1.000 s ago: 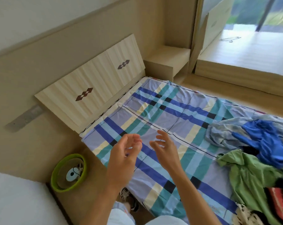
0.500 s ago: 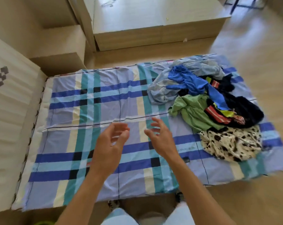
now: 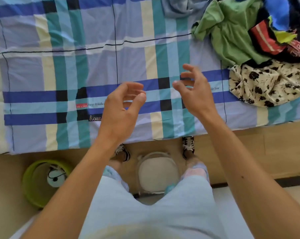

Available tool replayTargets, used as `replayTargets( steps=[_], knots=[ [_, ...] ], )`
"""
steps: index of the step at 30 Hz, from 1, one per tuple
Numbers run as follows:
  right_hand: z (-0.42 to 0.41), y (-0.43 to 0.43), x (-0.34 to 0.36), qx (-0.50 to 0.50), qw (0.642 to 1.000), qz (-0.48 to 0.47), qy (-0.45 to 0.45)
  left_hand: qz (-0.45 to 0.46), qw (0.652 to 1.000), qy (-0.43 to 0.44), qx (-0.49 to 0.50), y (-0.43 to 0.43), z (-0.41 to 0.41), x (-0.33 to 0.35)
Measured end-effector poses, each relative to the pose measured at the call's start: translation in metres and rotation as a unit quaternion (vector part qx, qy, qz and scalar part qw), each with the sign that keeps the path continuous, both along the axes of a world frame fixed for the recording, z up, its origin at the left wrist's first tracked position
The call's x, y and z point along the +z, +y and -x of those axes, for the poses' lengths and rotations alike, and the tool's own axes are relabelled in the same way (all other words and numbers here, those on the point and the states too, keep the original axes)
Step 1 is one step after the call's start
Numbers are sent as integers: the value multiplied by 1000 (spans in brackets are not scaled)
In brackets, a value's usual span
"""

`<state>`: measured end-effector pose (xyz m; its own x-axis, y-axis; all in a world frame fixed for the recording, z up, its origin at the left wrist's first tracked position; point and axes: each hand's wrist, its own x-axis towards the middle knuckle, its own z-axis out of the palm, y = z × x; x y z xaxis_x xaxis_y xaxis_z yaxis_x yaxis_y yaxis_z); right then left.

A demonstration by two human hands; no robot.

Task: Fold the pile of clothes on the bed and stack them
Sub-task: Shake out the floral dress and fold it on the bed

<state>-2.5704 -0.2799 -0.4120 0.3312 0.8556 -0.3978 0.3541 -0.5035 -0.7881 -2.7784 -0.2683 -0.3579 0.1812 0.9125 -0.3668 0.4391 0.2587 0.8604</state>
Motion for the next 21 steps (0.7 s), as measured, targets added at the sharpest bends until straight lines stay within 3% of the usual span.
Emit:
replayTargets(
  steps=[21],
  knots=[
    [-29, 57, -278, -17, 979, -199, -49, -175, 978, -109, -30, 49, -45, -296]
  ],
)
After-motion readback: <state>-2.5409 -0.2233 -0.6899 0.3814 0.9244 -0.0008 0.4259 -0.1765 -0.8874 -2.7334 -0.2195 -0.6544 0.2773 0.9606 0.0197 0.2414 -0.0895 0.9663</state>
